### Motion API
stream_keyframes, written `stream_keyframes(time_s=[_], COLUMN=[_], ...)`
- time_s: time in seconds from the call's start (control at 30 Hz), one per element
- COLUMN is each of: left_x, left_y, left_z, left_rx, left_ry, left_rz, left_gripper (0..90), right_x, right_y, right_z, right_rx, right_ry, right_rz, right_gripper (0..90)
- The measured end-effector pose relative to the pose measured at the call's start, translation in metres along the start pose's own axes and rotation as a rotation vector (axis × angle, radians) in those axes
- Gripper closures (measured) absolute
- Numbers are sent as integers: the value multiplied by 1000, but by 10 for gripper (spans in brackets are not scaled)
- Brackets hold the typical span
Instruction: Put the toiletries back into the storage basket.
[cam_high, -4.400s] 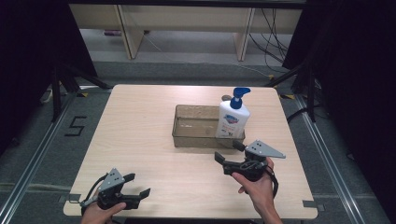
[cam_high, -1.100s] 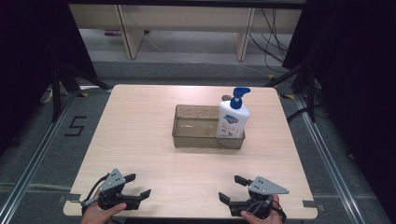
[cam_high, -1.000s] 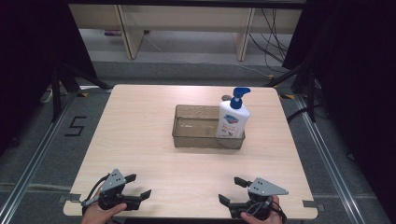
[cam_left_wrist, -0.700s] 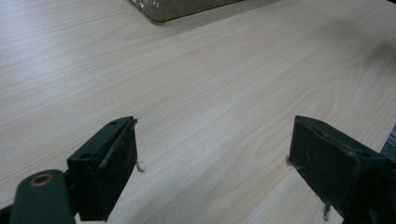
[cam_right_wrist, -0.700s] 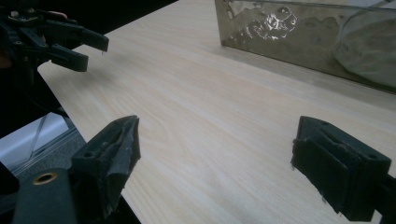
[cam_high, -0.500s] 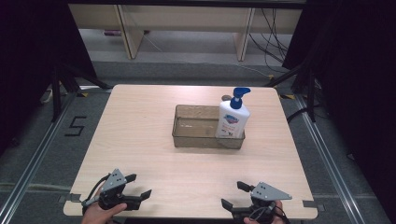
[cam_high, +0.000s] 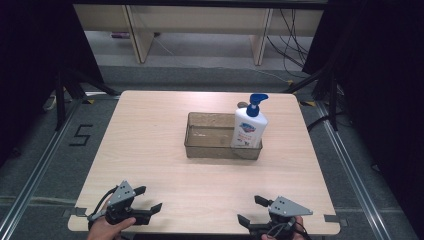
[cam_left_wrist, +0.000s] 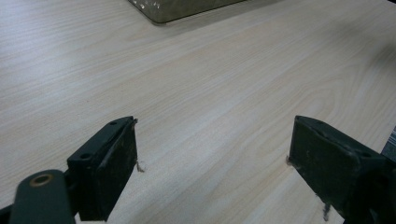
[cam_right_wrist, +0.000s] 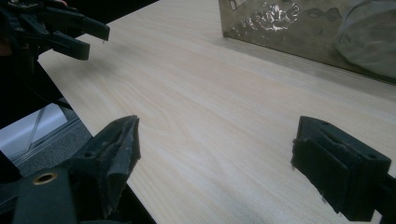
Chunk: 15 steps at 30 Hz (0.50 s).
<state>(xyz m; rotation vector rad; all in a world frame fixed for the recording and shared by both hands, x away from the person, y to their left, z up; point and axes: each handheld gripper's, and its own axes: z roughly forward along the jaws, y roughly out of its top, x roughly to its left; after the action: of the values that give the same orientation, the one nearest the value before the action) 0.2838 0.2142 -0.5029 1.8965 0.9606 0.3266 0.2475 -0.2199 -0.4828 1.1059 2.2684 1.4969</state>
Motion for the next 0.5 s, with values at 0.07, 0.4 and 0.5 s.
stream_keyframes(time_s=[0.07, 0.4, 0.5], left_x=[0, 0, 0], left_y=[0, 1, 1], left_z=[0, -2, -2], left_rx=[1, 17, 15], left_ry=[0, 5, 7], left_rz=[0, 3, -1], left_gripper=[147, 147, 147], right_x=[0, -4, -4], right_y=[0, 1, 1], right_z=[0, 0, 0], right_rx=[1, -4, -3], right_ry=[-1, -13, -14], right_rz=[0, -45, -45], right_gripper=[153, 153, 154])
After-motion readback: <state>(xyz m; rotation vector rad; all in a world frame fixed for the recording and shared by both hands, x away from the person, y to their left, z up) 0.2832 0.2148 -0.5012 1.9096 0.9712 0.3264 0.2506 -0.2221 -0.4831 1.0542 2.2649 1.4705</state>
